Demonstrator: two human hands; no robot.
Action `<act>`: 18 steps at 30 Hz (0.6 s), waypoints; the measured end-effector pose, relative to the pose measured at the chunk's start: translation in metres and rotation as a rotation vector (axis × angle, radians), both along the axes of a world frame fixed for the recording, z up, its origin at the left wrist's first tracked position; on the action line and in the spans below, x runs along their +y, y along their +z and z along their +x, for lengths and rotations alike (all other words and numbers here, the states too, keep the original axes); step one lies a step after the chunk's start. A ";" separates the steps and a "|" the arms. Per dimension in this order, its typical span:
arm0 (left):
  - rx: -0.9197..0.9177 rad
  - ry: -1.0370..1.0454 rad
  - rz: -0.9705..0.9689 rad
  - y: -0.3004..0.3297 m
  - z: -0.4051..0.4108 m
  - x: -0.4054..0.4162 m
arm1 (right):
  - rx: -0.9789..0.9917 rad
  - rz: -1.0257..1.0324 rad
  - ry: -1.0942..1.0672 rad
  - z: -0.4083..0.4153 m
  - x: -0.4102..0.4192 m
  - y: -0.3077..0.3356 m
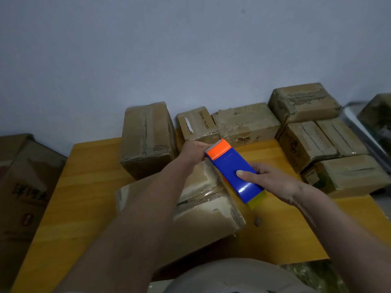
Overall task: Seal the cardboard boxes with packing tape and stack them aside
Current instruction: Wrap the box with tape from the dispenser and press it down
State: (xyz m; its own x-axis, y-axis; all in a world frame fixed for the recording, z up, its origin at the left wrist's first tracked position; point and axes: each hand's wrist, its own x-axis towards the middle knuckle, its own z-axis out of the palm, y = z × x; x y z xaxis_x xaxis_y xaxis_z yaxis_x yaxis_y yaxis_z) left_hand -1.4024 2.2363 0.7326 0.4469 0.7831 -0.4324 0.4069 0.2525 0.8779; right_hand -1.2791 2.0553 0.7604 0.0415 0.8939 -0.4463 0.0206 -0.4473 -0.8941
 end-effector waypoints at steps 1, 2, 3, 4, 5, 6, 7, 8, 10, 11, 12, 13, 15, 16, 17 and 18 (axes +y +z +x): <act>0.000 0.011 0.012 -0.003 -0.001 0.001 | -0.005 -0.019 -0.013 -0.001 -0.003 0.001; 0.002 0.025 0.030 -0.005 -0.002 0.003 | -0.006 -0.048 -0.022 -0.001 -0.008 0.002; 0.015 0.030 0.063 -0.007 -0.004 0.008 | 0.004 -0.085 -0.032 -0.002 -0.013 0.003; 0.035 0.016 0.106 -0.007 -0.006 0.013 | 0.024 -0.113 -0.044 -0.001 -0.018 0.001; 0.056 -0.015 0.148 -0.008 -0.006 0.018 | 0.046 -0.131 -0.061 -0.001 -0.021 0.000; 0.071 -0.050 0.190 -0.008 -0.006 0.021 | 0.062 -0.142 -0.075 -0.001 -0.022 -0.002; 0.091 -0.080 0.226 -0.009 -0.004 0.025 | 0.074 -0.152 -0.092 -0.002 -0.022 -0.001; 0.110 -0.103 0.262 -0.010 -0.001 0.027 | 0.085 -0.163 -0.115 -0.003 -0.020 -0.001; 0.173 -0.159 0.314 -0.012 0.002 0.028 | 0.079 -0.195 -0.152 -0.007 -0.015 0.004; 0.212 -0.191 0.334 -0.016 0.003 0.030 | 0.074 -0.214 -0.165 -0.009 -0.013 0.007; 0.242 -0.224 0.352 -0.023 0.003 0.032 | 0.081 -0.232 -0.178 -0.009 -0.010 0.007; 0.270 -0.240 0.364 -0.029 0.002 0.034 | 0.091 -0.250 -0.195 -0.011 -0.008 0.009; 0.314 -0.223 0.384 -0.040 0.003 0.037 | 0.068 -0.270 -0.207 -0.012 -0.001 0.010; 0.332 -0.205 0.394 -0.046 0.005 0.038 | 0.048 -0.279 -0.216 -0.012 0.002 0.009; 0.349 -0.191 0.398 -0.051 0.007 0.039 | 0.032 -0.294 -0.231 -0.013 0.006 0.010; 0.364 -0.181 0.401 -0.054 0.009 0.040 | 0.009 -0.304 -0.240 -0.013 0.010 0.009</act>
